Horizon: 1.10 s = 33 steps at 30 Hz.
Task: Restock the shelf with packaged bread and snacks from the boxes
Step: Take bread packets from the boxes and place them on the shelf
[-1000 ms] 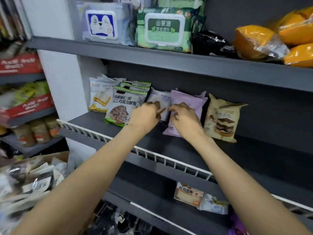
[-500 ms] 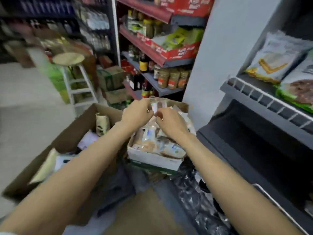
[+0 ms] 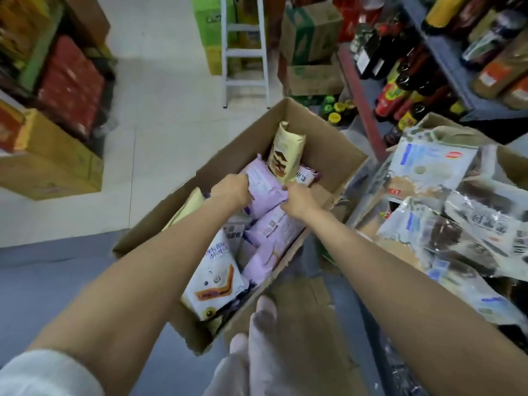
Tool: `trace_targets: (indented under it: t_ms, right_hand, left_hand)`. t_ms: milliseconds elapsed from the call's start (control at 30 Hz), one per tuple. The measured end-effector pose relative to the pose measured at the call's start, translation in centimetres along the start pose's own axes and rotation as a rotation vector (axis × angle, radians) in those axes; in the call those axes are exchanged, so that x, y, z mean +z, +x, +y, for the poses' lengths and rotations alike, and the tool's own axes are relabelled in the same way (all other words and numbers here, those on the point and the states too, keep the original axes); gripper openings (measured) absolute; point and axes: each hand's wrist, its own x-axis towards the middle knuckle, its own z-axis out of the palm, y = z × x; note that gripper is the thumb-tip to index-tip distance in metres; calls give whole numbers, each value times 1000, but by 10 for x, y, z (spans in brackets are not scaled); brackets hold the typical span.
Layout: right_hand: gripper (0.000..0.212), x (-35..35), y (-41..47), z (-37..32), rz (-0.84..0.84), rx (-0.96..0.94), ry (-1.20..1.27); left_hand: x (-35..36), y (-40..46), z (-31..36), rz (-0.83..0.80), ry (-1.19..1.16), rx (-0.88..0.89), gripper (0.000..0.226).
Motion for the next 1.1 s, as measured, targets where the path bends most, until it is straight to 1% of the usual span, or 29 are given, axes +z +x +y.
trace_targets:
  t_ms: [100, 133, 200, 233, 267, 333, 367, 400, 467, 533, 567, 600, 667, 733, 767, 800, 833, 867, 900, 933, 967, 1000, 1033, 1067, 1100]
  right_hand:
    - [55, 17, 45, 10, -55, 102, 37]
    - [59, 21, 58, 14, -80, 120, 39]
    - [65, 29, 77, 23, -152, 140, 32]
    - [63, 33, 86, 26, -172, 159, 57]
    - [55, 37, 94, 30, -163, 179, 82]
    - [33, 44, 105, 37, -72, 212, 141]
    - [21, 45, 108, 39, -27, 230, 192]
    - [18, 45, 110, 39, 21, 236, 265]
    - [38, 42, 110, 38, 59, 234, 487]
    - [41, 38, 105, 32, 23, 244, 767]
    - [40, 34, 102, 29, -17, 244, 850]
    - [38, 31, 99, 26, -49, 243, 881]
    - [31, 25, 95, 22, -123, 217, 894]
    - [11, 20, 92, 22, -244, 191, 851]
    - [15, 18, 91, 23, -279, 156, 756]
    - [33, 17, 90, 25, -289, 115, 591]
    - [40, 18, 89, 25, -273, 88, 391]
    - [33, 20, 88, 24, -254, 88, 214]
    - [32, 21, 83, 21, -228, 102, 97]
    - [39, 24, 81, 20, -206, 119, 42]
    - [42, 25, 77, 17, -170, 120, -2]
    - [37, 24, 71, 14, -112, 132, -28]
    - [27, 21, 64, 12, -17, 121, -50]
    - [22, 16, 56, 11, 74, 112, -64]
    - [25, 10, 47, 11, 145, 82, -65]
  left_hand:
    - [24, 38, -12, -97, 6, 58, 36]
    - [31, 47, -15, -120, 0, 70, 40]
    - [44, 61, -16, -163, -42, 85, 56]
    - [49, 66, -17, -175, -62, 89, 62]
    - [53, 69, -18, -181, -84, 94, 64]
    - [60, 73, -20, -192, -110, 104, 68]
    - [62, 75, -22, -191, -114, 108, 74]
    - [64, 75, -23, -186, -109, 111, 83]
    - [64, 72, -21, -171, -72, 94, 105]
    - [63, 69, -14, -144, -60, 69, 115]
    - [62, 69, -11, -115, -72, 56, 113]
    - [62, 69, -9, -75, -76, 49, 107]
    - [61, 72, -7, 16, -33, 72, 82]
    - [57, 76, -8, 97, -15, 92, 59]
    - [54, 77, -9, 128, -46, 90, 54]
    - [51, 77, -8, 154, -96, 85, 50]
    - [48, 76, -8, 171, -163, 81, 47]
    - [44, 73, -7, 181, -231, 77, 42]
    - [41, 70, -8, 178, -286, 71, 36]
    - [38, 65, -9, 174, -324, 70, 32]
    - [37, 61, -11, 169, -339, 71, 30]
    - [36, 57, -13, 159, -339, 79, 28]
    - [33, 53, -15, 153, -332, 88, 24]
    - [29, 48, -15, 158, -327, 94, 20]
    - [23, 43, -15, 176, -318, 98, 16]
